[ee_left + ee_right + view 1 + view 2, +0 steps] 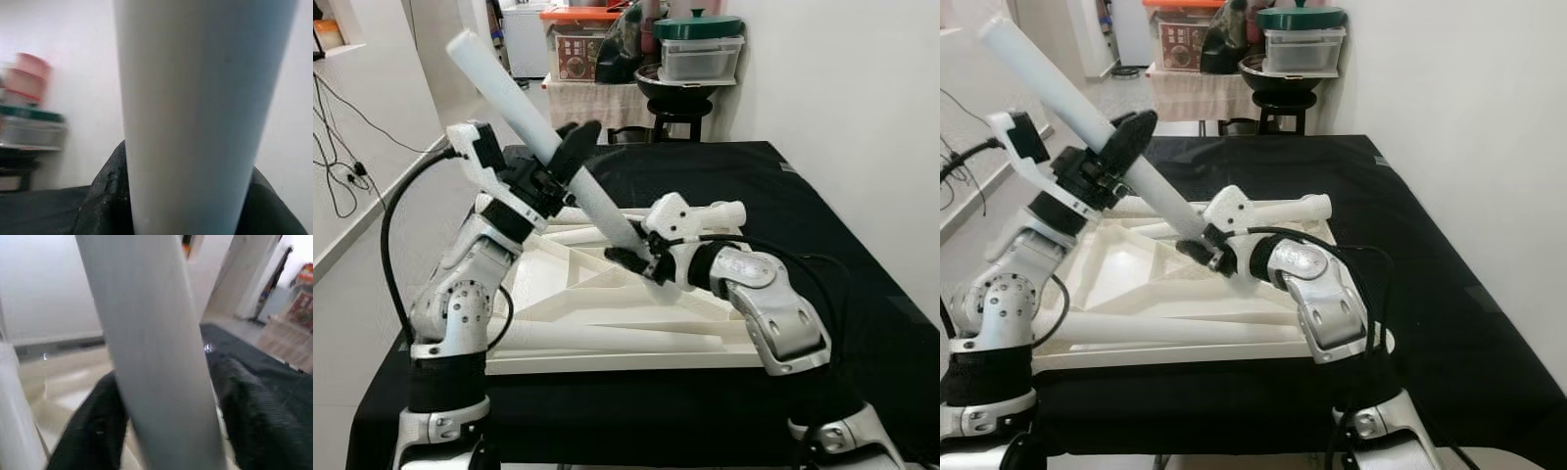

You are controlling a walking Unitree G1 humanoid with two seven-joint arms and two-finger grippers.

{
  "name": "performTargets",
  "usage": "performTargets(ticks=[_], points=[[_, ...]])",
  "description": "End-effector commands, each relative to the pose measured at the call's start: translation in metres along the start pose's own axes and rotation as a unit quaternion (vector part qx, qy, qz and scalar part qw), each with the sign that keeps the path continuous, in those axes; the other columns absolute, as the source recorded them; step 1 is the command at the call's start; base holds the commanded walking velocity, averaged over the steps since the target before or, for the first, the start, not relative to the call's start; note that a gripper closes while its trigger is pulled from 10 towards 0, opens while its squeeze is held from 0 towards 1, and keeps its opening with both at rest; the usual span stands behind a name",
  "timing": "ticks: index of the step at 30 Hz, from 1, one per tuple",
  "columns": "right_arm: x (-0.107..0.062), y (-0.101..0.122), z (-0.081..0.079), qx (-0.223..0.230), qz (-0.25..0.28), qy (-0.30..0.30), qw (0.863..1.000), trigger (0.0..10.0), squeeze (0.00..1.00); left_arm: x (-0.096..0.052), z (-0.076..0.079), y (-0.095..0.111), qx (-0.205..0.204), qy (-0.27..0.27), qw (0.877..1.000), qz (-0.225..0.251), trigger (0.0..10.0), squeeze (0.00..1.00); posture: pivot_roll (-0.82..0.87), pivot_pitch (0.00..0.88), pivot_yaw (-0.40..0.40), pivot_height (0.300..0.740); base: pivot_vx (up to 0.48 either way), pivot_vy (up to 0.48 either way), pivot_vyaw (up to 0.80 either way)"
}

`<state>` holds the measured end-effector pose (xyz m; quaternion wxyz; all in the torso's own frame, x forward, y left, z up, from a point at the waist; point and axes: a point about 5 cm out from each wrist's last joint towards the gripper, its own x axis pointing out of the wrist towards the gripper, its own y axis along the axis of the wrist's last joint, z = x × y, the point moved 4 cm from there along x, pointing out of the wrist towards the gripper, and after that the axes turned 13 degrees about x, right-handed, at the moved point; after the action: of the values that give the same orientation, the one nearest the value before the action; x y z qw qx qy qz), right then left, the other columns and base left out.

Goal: Building children table

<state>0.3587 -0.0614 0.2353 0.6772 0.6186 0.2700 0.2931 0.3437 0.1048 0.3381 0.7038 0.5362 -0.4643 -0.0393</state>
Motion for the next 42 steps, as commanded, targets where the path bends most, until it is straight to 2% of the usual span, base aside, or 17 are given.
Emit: performTargets(ticks=[1,3,5,10,11,12,18,21,28,32,37,39,42], points=[[0.000,-0.006,-0.005,0.005,-0.001,0.007,1.000,10.0,1.00,0.006,0.007,-0.001,-0.010,-0.030,0.999,-0.002,0.0,0.00,-0.15,0.000,0.005,0.740,0.000,0.000,0.00],[0.002,-0.008,-0.008,-0.004,-0.006,0.007,1.000,10.0,1.00,0.010,0.009,-0.001,-0.010,-0.040,0.999,-0.005,0.0,0.00,-0.15,0.000,0.007,0.740,0.000,0.000,0.00],[0.008,-0.011,-0.014,-0.017,-0.012,0.011,1.000,10.0,1.00,0.023,0.016,-0.005,-0.007,-0.065,0.998,-0.021,0.0,0.00,-0.14,0.000,0.020,0.740,0.000,0.000,0.00],[0.013,-0.012,-0.017,-0.018,-0.012,0.010,1.000,10.0,1.00,0.034,0.025,-0.006,-0.012,-0.089,0.996,-0.025,0.0,0.00,-0.13,0.000,0.020,0.740,0.000,0.000,0.00],[0.017,-0.011,-0.017,-0.018,-0.010,0.006,1.000,10.0,0.55,0.038,0.031,-0.007,-0.015,-0.102,0.994,-0.026,0.0,0.00,-0.13,0.000,0.022,0.740,0.000,0.000,0.00],[0.020,-0.009,-0.016,-0.016,-0.004,0.001,1.000,10.0,0.00,0.042,0.038,-0.009,-0.017,-0.115,0.993,-0.028,0.0,0.00,-0.13,0.000,0.022,0.740,0.000,0.000,0.00],[0.025,-0.007,-0.016,-0.011,0.005,-0.005,1.000,10.0,0.00,0.046,0.053,-0.016,-0.032,-0.144,0.989,-0.032,0.0,0.00,-0.12,0.000,0.022,0.740,0.000,0.000,0.00],[0.028,-0.018,-0.012,0.008,-0.021,-0.023,0.999,10.0,0.00,0.049,0.059,-0.015,-0.040,-0.152,0.987,-0.023,0.0,0.00,-0.12,0.000,0.022,0.740,0.000,0.000,0.00],[0.029,-0.038,-0.011,0.053,-0.053,-0.037,0.997,10.0,0.00,0.053,0.063,-0.010,-0.044,-0.160,0.986,-0.012,0.0,0.00,-0.12,0.000,0.019,0.740,0.000,0.000,0.00],[0.031,-0.043,-0.010,0.072,-0.053,-0.050,0.995,10.0,0.00,0.056,0.065,-0.008,-0.046,-0.164,0.985,-0.005,0.0,0.00,-0.12,0.000,0.021,0.740,0.000,0.000,0.00],[0.033,-0.051,-0.009,0.077,-0.062,-0.059,0.993,10.0,0.00,0.057,0.066,-0.007,-0.047,-0.165,0.985,-0.002,0.0,0.00,-0.12,0.000,0.022,0.740,0.000,0.000,0.00],[0.033,-0.065,-0.005,0.074,-0.087,-0.076,0.991,10.0,0.00,0.058,0.067,-0.005,-0.050,-0.167,0.985,0.002,0.0,0.00,-0.12,0.000,0.021,0.740,0.000,0.000,0.00],[0.032,-0.068,-0.004,0.076,-0.085,-0.083,0.990,10.0,0.00,0.058,0.067,-0.005,-0.051,-0.167,0.985,0.004,0.0,0.00,-0.12,0.000,0.020,0.740,0.000,0.000,0.00]])
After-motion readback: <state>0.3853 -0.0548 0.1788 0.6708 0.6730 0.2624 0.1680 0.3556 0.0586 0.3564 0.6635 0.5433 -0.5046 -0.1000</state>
